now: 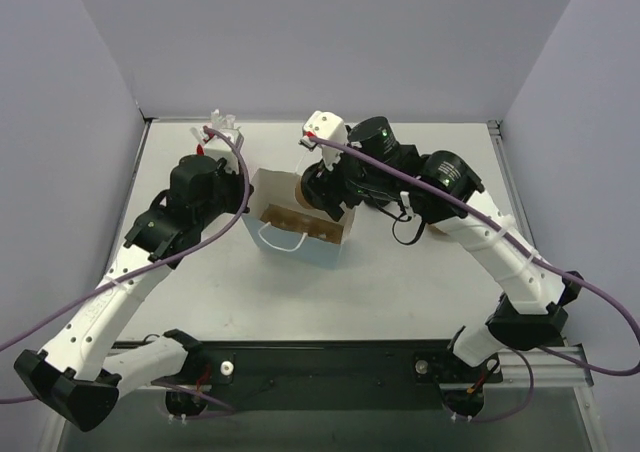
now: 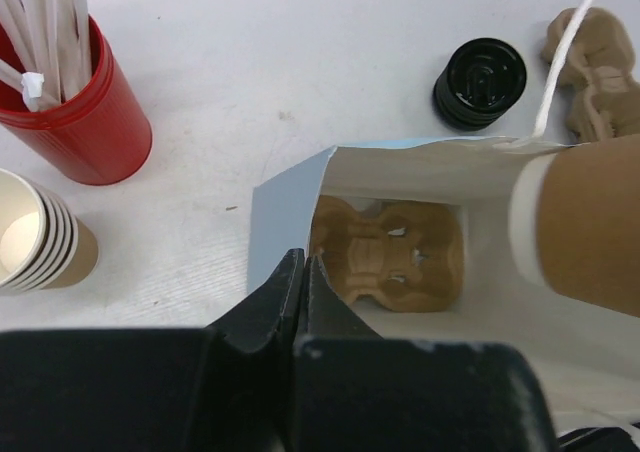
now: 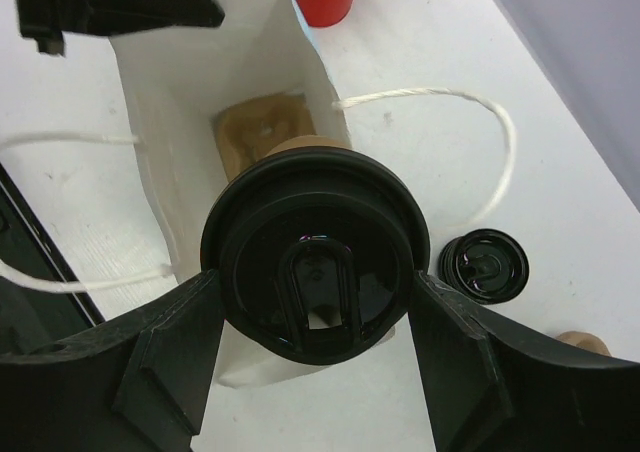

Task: Pack the takeout coffee

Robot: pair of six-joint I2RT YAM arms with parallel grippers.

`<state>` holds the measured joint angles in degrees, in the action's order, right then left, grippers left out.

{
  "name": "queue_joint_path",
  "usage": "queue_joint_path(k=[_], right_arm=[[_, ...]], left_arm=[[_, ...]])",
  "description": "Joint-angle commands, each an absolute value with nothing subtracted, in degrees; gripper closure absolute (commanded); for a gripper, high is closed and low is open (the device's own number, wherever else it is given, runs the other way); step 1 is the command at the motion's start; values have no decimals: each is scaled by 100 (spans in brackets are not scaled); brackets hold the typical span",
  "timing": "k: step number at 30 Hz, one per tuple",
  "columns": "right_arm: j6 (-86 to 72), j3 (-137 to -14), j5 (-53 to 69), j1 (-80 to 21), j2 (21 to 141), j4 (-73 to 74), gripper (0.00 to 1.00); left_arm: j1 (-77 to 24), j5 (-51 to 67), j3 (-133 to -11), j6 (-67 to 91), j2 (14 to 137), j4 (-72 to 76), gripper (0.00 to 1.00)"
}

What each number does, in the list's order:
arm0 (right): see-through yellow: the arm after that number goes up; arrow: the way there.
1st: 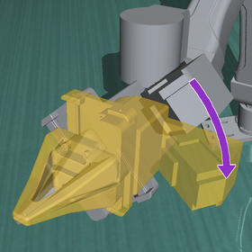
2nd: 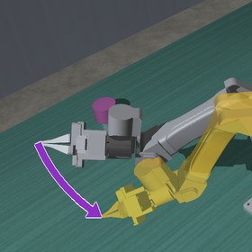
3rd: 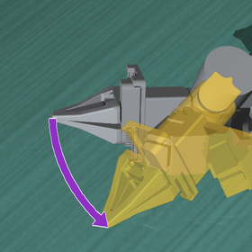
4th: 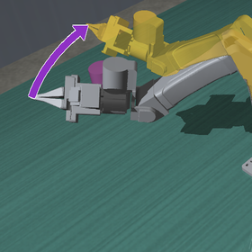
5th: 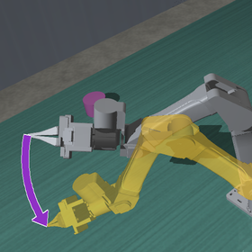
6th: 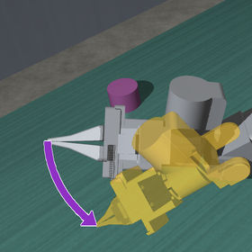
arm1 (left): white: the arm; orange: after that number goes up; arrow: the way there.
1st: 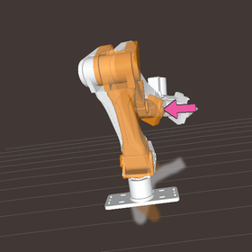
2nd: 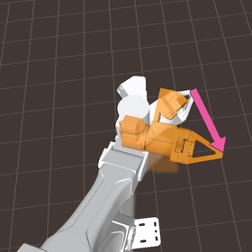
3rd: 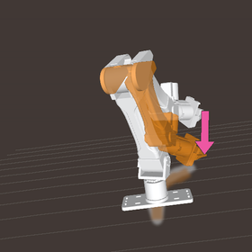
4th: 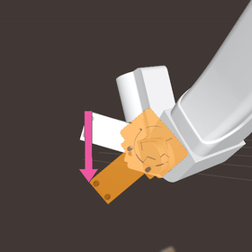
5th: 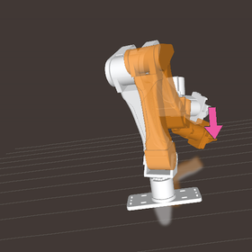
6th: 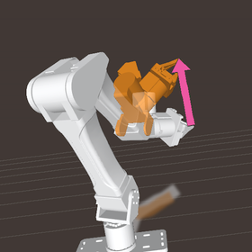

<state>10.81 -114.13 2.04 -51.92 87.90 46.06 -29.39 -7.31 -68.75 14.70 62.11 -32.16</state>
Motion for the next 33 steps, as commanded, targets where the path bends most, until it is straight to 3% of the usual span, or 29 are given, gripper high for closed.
queue_joint_path(k=[1,10,11,12,13,16,19,33], right_arm=[[1397,-10970,18,-5387,8692,4474,58],[1406,-10047,-641,-6240,8657,4386,59],[1406,-9968,-746,-6310,8657,4377,59],[1432,-9845,-825,-6363,8675,4368,60],[1433,-9792,-878,-6485,8666,4342,60],[1380,-9686,-976,-6618,8684,4324,60],[1336,-9572,-1098,-6723,8692,4307,60],[1371,-9027,-1740,-6926,8605,4157,60]], left_arm=[[-2918,-264,-6435,1616,5722,-2215,100],[-2962,-185,-5661,1898,4923,-2223,99],[-2971,-228,-5608,1916,4809,-2258,95],[-2979,-333,-5581,1933,4764,-2337,82],[-2979,-404,-5616,1916,4720,-2564,75],[-3015,-843,-5774,1837,4615,-3214,59],[-3023,-862,-5740,1723,4334,-3410,50],[-3023,-510,-5467,1801,3788,-3709,47]])
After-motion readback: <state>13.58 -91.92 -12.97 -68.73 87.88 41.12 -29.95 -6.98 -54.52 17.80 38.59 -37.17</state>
